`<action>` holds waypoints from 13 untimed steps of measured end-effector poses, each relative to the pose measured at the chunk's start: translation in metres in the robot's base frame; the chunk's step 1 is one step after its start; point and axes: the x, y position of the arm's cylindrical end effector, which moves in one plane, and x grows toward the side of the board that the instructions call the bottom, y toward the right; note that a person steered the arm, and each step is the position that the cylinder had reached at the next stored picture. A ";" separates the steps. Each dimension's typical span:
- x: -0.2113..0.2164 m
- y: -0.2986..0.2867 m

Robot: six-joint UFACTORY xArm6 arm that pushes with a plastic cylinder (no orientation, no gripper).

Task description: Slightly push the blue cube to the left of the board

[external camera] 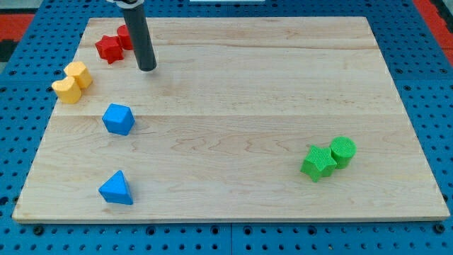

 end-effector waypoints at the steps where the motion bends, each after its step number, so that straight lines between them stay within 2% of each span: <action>1: 0.038 0.004; 4: 0.180 -0.022; 6: 0.162 0.001; 7: 0.162 -0.044; 11: 0.162 -0.005; 13: 0.217 -0.025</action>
